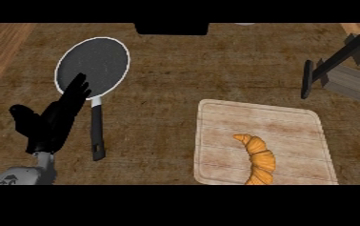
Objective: Pick the can from the cutting board and place it in the tiered basket
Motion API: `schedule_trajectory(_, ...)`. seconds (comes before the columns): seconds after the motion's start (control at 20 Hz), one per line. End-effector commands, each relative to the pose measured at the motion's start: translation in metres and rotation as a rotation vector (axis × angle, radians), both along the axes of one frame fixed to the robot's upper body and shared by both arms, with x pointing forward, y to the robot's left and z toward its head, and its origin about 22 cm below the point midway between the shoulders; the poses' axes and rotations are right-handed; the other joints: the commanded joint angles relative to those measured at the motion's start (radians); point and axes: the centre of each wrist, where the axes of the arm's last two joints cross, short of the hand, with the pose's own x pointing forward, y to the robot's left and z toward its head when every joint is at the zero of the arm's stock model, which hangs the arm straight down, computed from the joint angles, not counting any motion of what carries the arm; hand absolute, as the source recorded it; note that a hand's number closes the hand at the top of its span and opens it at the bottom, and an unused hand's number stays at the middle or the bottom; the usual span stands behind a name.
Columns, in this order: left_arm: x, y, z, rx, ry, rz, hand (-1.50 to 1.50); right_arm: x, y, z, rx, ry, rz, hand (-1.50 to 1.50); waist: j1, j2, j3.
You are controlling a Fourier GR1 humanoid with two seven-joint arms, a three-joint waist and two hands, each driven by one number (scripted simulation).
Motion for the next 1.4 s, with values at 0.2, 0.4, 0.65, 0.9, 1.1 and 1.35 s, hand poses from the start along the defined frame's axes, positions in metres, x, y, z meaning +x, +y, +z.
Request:
schedule_trajectory(0.2,0.010,-0.003,-0.001,0.003,-0.007,-0.030,0.00,0.046,0.053,0.022,0.005,0.049,0.055,1.50,0.025,0.002,-0.004)
schedule_trajectory(0.4,0.018,-0.013,0.007,0.002,0.007,-0.029,0.00,0.068,0.066,0.017,0.027,0.061,0.070,1.50,0.020,0.001,-0.003)
schedule_trajectory(0.65,0.010,-0.003,0.002,0.004,-0.004,-0.006,0.00,0.092,0.086,0.014,0.006,0.119,0.036,1.50,0.014,0.001,-0.003)
schedule_trajectory(0.9,0.013,0.016,0.006,0.005,0.000,0.000,0.00,0.111,0.091,-0.003,0.017,0.171,0.033,1.50,-0.004,-0.003,-0.002)
schedule_trajectory(1.1,0.002,0.002,0.019,-0.005,0.002,0.003,0.00,0.131,0.107,-0.007,0.002,0.158,0.022,1.50,0.006,-0.004,-0.002)
schedule_trajectory(1.35,0.003,0.002,-0.004,0.011,0.016,-0.003,0.00,0.147,0.114,-0.030,-0.025,0.131,0.012,1.50,-0.011,-0.005,-0.002)
